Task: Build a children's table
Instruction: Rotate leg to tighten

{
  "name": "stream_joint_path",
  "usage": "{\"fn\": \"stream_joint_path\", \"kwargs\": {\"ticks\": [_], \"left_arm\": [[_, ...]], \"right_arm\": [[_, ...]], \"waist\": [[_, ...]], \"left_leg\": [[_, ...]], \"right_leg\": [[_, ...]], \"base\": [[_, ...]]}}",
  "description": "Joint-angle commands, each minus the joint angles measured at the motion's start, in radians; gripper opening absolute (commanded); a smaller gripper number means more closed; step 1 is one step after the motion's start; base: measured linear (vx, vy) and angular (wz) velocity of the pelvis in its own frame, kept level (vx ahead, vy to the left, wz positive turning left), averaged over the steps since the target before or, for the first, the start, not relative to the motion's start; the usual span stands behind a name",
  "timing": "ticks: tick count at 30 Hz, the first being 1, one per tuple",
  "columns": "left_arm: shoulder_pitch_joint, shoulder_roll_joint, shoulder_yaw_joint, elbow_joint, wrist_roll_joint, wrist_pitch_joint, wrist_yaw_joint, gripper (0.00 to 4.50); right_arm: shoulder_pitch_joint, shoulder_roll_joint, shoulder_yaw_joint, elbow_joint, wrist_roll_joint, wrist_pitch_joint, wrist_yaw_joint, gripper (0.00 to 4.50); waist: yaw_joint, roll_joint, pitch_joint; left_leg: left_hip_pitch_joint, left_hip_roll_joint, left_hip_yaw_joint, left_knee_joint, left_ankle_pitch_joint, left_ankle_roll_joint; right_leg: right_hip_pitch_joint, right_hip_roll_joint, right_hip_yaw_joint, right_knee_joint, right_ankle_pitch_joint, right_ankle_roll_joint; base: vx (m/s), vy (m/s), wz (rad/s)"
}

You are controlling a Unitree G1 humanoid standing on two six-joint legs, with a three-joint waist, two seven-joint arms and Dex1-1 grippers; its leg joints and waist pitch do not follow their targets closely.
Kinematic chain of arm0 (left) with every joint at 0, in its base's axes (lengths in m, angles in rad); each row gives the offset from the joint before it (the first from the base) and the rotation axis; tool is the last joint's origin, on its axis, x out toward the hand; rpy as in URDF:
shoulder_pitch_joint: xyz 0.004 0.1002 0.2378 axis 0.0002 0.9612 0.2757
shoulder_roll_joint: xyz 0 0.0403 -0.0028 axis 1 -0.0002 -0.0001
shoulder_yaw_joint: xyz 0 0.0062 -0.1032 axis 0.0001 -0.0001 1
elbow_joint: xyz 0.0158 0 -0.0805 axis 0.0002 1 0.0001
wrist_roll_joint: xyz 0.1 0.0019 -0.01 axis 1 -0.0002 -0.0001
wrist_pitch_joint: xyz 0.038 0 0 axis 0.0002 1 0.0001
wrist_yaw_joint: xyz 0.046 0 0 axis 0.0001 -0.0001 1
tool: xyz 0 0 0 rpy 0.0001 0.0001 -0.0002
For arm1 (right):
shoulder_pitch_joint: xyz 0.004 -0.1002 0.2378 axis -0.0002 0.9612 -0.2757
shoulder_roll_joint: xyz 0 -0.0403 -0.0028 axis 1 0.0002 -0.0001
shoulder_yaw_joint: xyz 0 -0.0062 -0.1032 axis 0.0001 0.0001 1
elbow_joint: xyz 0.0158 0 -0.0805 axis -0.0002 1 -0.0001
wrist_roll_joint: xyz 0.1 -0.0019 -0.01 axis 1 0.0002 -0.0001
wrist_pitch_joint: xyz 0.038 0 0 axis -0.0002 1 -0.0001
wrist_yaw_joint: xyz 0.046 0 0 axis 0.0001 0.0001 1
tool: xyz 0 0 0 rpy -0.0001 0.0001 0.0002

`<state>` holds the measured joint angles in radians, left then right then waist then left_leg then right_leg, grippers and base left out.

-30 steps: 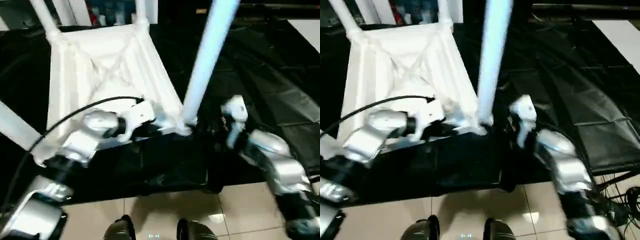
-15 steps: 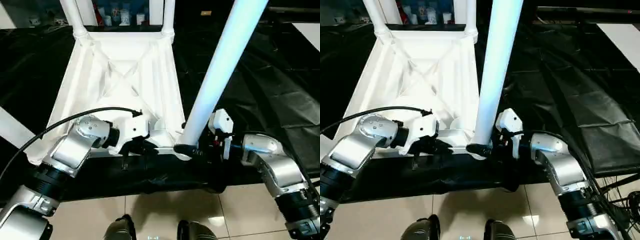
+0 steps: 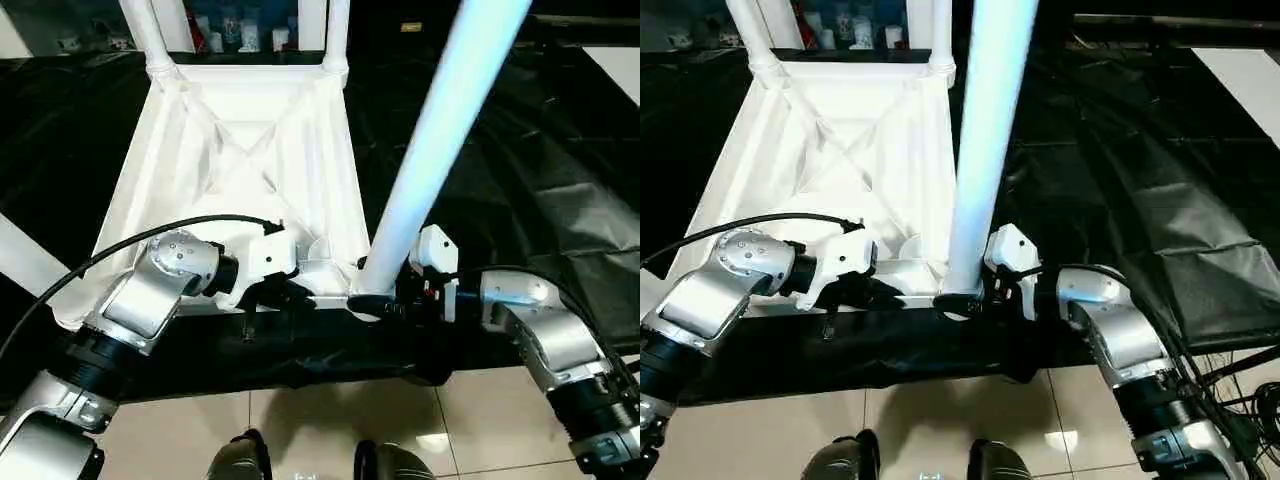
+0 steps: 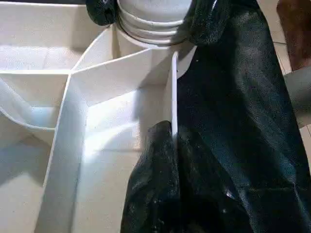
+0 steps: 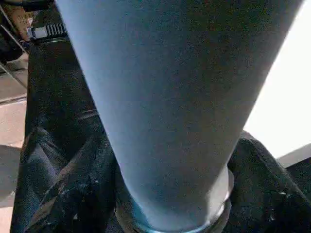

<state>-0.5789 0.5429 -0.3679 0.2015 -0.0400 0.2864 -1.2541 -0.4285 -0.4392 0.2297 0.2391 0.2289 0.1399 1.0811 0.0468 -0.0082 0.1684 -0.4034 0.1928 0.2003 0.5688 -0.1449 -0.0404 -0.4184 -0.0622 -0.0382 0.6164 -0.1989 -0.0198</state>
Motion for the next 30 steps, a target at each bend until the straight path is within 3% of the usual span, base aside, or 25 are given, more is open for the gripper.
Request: {"fn": "stream_joint_path", "kwargs": {"ticks": [1,7,12,14,17,21,22,26,30], "left_arm": [[0.017,-0.004,-0.028,-0.018,-0.002,0.002,-0.022,0.0],[0.012,-0.019,-0.019,0.001,-0.001,0.016,0.006,0.0],[-0.01,-0.067,-0.003,0.054,-0.001,0.054,0.062,0.0],[-0.034,-0.108,0.006,0.106,0.012,0.065,0.121,0.0],[-0.081,-0.181,0.018,0.201,0.047,0.066,0.245,0.0],[-0.13,-0.256,0.034,0.3,0.075,0.07,0.373,0.0],[-0.137,-0.265,0.033,0.314,0.083,0.067,0.394,0.0],[-0.168,-0.317,0.028,0.39,0.111,0.05,0.477,0.0],[-0.169,-0.322,0.003,0.407,0.135,0.028,0.475,0.0]], "right_arm": [[-0.001,-0.005,0.022,0.017,-0.032,-0.02,0.0,2.68],[-0.003,0.018,0.005,0.032,-0.029,-0.006,-0.019,2.67],[0.008,0.081,-0.047,0.062,-0.012,0.027,-0.15,2.67],[0.018,0.133,-0.072,0.084,-0.018,0.035,-0.259,2.67],[0.03,0.239,-0.113,0.119,-0.043,0.035,-0.47,2.67],[0.0,0.335,-0.151,0.201,-0.087,0.015,-0.686,2.66],[-0.008,0.349,-0.159,0.218,-0.092,0.009,-0.718,2.66],[-0.065,0.43,-0.201,0.341,-0.106,-0.047,-0.894,2.66],[-0.085,0.464,-0.201,0.378,-0.13,-0.076,-0.962,2.66]], "waist": [[-0.001,-0.011,-0.089],[-0.003,-0.011,-0.088],[-0.008,-0.013,-0.079],[-0.011,-0.012,-0.075],[-0.016,-0.014,-0.072],[-0.017,-0.013,-0.063],[-0.016,-0.01,-0.061],[-0.019,-0.007,-0.059],[-0.02,-0.008,-0.053]], "left_leg": [[0.027,0.036,-0.014,-0.043,-0.05,0.133],[0.028,0.036,-0.014,-0.042,-0.056,0.135],[0.03,0.035,-0.014,-0.048,-0.118,0.1],[0.031,0.035,-0.016,-0.052,-0.168,0.062],[0.029,0.033,-0.02,-0.057,-0.193,0.025],[0.037,0.03,-0.022,-0.064,-0.262,-0.008],[0.037,0.03,-0.027,-0.067,-0.284,-0.017],[0.042,0.031,-0.031,-0.077,-0.325,-0.028],[0.044,0.031,-0.033,-0.083,-0.364,-0.031]], "right_leg": [[0.059,-0.068,0.047,-0.045,0.056,-0.283],[0.058,-0.069,0.047,-0.045,0.05,-0.285],[0.052,-0.071,0.047,-0.06,-0.075,-0.273],[0.048,-0.075,0.049,-0.071,-0.176,-0.248],[0.044,-0.074,0.048,-0.08,-0.253,-0.215],[0.033,-0.078,0.049,-0.098,-0.381,-0.175],[0.035,-0.081,0.047,-0.102,-0.421,-0.16],[0.03,-0.081,0.045,-0.112,-0.452,-0.135],[0.025,-0.08,0.046,-0.117,-0.475,-0.115]], "base": [[0.0,0.0,0.0],[0.0,0.0,0.0],[0.0,0.0,0.0],[0.0,0.0,0.0],[0.0,0.0,0.0],[0.0,0.0,0.0],[0.0,0.0,0.0],[0.0,0.0,0.0],[0.0,0.0,0.0]]}}
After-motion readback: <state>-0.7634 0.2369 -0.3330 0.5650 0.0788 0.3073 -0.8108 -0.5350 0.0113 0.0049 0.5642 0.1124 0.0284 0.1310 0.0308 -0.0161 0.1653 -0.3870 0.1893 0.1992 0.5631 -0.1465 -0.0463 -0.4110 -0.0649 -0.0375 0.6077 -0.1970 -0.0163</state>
